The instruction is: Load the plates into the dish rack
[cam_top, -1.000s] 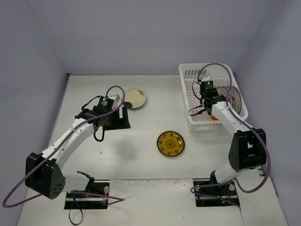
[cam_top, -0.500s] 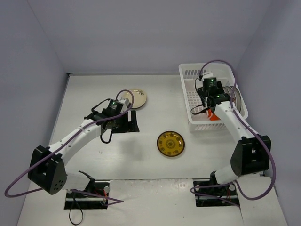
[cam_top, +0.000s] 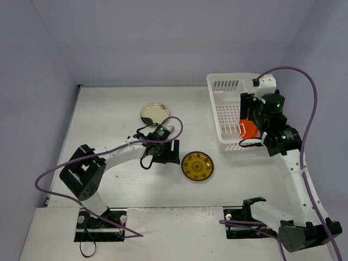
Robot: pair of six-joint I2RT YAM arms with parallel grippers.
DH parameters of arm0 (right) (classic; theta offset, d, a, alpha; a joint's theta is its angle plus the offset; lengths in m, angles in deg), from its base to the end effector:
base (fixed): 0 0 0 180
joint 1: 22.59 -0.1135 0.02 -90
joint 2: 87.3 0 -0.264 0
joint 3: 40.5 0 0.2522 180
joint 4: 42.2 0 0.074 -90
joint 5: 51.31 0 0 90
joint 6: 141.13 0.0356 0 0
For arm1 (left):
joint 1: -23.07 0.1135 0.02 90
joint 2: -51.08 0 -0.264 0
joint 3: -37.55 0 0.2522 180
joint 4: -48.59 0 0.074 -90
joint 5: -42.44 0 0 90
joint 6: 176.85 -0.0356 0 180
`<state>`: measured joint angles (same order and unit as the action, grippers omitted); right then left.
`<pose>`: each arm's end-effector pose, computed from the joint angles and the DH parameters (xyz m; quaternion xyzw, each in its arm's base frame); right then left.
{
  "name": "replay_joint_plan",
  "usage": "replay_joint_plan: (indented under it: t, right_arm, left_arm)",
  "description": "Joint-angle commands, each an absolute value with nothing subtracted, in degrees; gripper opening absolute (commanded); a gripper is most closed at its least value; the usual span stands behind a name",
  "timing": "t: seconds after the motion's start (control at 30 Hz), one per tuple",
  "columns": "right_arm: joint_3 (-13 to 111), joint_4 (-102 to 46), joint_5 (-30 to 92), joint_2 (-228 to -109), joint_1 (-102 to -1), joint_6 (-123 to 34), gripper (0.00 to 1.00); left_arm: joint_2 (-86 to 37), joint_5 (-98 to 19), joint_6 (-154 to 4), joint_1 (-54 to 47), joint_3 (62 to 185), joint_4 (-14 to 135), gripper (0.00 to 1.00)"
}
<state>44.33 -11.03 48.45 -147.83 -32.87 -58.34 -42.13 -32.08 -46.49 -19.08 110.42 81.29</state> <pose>0.2257 0.0348 0.4341 -0.0576 0.7454 -0.0459 0.6625 0.2430 -0.2328 0.2029 0.0574 0.9390 -0.3031 0.1519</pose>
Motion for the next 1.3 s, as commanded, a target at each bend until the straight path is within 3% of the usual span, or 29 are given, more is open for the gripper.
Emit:
replay_joint_plan:
  t: [0.0, 0.27, 0.37, 0.5, 0.67, 0.9, 1.27]
  right_arm:
    - [42.61, -10.25, 43.62, -145.50, -33.31, -54.66, 0.66]
    - [39.18, -8.05, 41.24, -141.35, -33.40, -52.81, 0.66]
    - [38.56, -7.44, 40.62, -140.65, -33.40, -52.54, 0.66]
    - [37.95, -7.35, 39.40, -140.30, -33.31, -52.19, 0.66]
    - [37.68, -7.70, 37.11, -140.74, -33.31, -51.49, 0.66]
    - [37.59, -9.72, 31.84, -142.14, -33.40, -49.39, 0.66]
    - [36.63, -15.25, 18.83, -145.92, -35.15, -44.02, 0.67]
  left_arm:
    - [-44.44, -32.01, -44.31, -20.43, 115.38, 75.80, 0.66]
    - [-50.96, -29.99, -42.29, -22.45, 118.46, 72.72, 0.55]
    - [-52.71, -29.02, -41.24, -23.33, 118.81, 71.15, 0.47]
    - [-54.74, -27.53, -39.83, -24.12, 118.64, 69.91, 0.29]
    - [-53.43, -26.65, -38.86, -24.21, 116.97, 69.29, 0.00]
    - [-44.39, -27.79, -40.53, -22.28, 114.86, 72.37, 0.00]
    - [-24.09, -23.22, -44.66, -10.96, 112.39, 75.10, 0.00]
